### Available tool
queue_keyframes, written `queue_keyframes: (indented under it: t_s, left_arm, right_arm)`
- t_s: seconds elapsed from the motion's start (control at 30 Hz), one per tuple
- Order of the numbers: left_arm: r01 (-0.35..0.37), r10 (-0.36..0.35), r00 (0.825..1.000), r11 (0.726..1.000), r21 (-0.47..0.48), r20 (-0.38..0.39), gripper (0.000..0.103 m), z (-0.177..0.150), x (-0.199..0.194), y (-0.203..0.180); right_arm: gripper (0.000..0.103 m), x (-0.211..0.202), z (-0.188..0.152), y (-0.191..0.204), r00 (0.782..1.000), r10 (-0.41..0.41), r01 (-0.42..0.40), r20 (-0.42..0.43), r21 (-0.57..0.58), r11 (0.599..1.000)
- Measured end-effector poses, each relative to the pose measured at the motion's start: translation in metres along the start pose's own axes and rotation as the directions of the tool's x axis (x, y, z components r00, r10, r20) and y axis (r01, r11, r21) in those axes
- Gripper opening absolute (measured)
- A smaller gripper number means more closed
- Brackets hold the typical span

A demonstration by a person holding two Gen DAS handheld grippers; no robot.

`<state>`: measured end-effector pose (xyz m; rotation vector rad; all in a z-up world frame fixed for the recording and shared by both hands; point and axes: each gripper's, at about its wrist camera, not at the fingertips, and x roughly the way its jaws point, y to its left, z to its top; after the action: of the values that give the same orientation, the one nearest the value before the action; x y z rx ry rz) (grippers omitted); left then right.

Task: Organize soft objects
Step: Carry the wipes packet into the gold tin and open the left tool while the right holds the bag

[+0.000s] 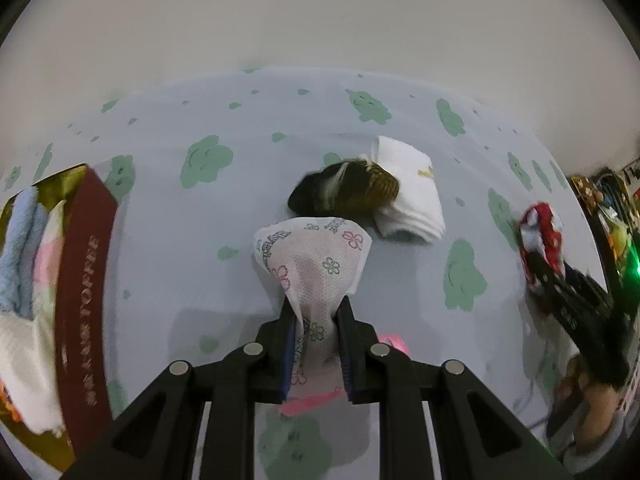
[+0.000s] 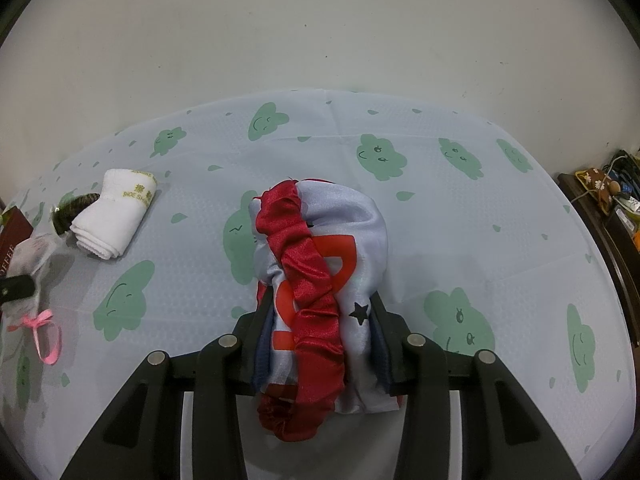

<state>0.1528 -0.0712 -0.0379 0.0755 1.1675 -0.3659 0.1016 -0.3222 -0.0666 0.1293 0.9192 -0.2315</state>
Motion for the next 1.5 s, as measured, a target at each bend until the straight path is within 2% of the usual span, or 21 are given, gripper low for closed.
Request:
queue_keyframes:
  t_s: [0.23,0.47,0.73,0.93,1.13,1.4,1.5]
  left_arm:
    - [-0.009,0.009,0.999,1.000,-0.001,0.046,0.018,-0.012,-0.034,0.009]
    - [-0.041,0.047,0.996,0.996,-0.081,0.078,0.018,-0.013,-0.069,0.041]
    - [-0.079,0.103,0.984,0.983,-0.164,0.146,0.018,-0.014,-0.116,0.085]
    - [-0.126,0.162,0.969,0.974,-0.189,0.188,0.018,-0.015,-0.142,0.107]
    - [-0.207,0.249,0.946,0.957,-0.203,0.207,0.019,-0.014,-0.156,0.129]
    - [-0.253,0.308,0.932,0.930,-0.267,0.191,0.019,-0.010,-0.162,0.168]
    - [-0.259,0.316,0.932,0.924,-0.281,0.180,0.019,-0.009,-0.161,0.182]
  right_arm:
    - [0.040,0.000,0.000,0.000,1.000,0.000,0.000,0.000,0.000,1.000]
    - [0.040,0.000,0.000,0.001,1.000,-0.002,0.002,0.000,-0.003,1.000]
    - [0.041,0.000,0.000,0.001,1.000,-0.001,0.001,0.000,-0.003,1.000]
    - [0.041,0.000,0.000,0.001,1.000,-0.001,0.001,0.000,-0.003,1.000]
    - [0.041,0.000,0.000,0.001,1.000,0.000,0.000,0.000,-0.002,1.000]
    - [0.041,0.000,0.000,0.001,1.000,0.000,0.000,0.000,-0.003,1.000]
    - [0.041,0.000,0.000,0.001,1.000,-0.001,0.001,0.001,-0.003,1.000]
